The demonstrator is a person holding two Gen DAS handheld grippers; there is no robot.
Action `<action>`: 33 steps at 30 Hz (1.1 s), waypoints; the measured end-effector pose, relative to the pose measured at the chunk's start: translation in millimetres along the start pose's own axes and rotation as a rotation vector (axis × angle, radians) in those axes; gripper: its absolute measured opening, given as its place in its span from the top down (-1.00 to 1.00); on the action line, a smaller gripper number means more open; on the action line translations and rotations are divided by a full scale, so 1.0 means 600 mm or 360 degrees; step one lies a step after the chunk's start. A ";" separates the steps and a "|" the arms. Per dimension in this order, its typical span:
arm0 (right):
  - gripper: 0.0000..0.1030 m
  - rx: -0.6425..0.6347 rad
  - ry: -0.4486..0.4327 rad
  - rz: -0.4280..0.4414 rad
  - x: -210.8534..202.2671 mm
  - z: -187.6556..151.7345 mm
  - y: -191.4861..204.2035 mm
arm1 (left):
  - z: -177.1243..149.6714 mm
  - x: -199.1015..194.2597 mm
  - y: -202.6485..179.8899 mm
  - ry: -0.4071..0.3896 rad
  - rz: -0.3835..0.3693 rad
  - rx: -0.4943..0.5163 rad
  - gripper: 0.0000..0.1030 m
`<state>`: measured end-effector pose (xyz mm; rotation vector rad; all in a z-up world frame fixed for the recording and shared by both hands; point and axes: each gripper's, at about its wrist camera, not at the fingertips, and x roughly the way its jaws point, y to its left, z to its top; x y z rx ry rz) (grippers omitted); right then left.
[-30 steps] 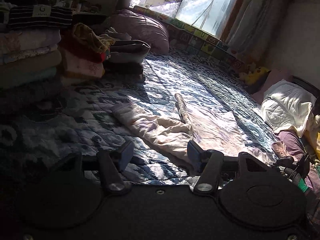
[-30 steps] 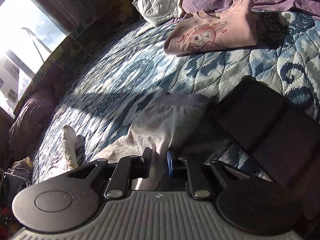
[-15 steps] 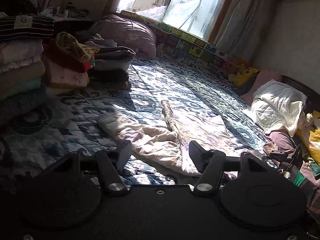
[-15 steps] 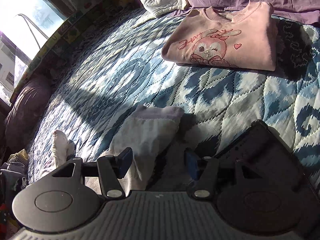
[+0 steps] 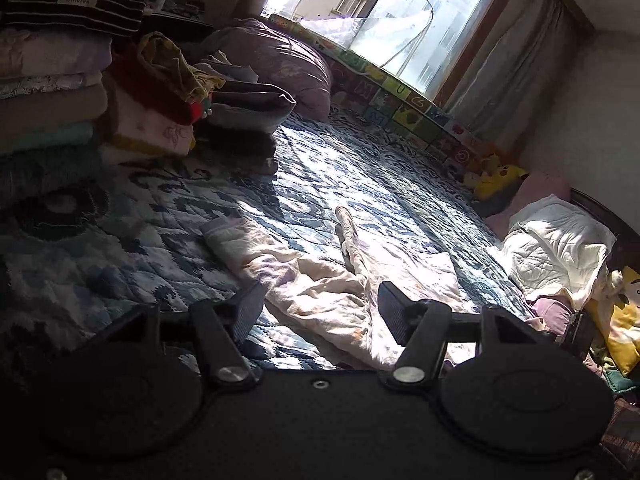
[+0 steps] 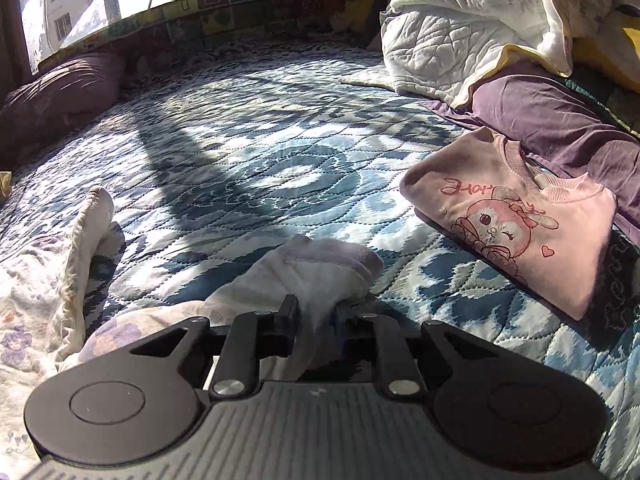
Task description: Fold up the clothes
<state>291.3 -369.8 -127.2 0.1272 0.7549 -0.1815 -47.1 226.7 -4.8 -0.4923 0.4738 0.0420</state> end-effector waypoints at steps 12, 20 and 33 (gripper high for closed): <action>0.42 -0.0456 -0.0262 0.0514 -0.111 -0.086 0.181 | -0.028 -0.006 -0.033 0.0057 -0.0038 0.0048 -0.23; 0.49 -0.0119 -0.0260 0.0447 -0.095 -0.116 0.098 | -0.035 0.004 -0.063 0.0080 -0.0102 0.0105 -0.24; -0.23 0.0500 -0.0078 -0.0011 0.029 -0.040 -0.021 | -0.038 0.053 -0.085 0.0158 -0.0133 0.0108 -0.24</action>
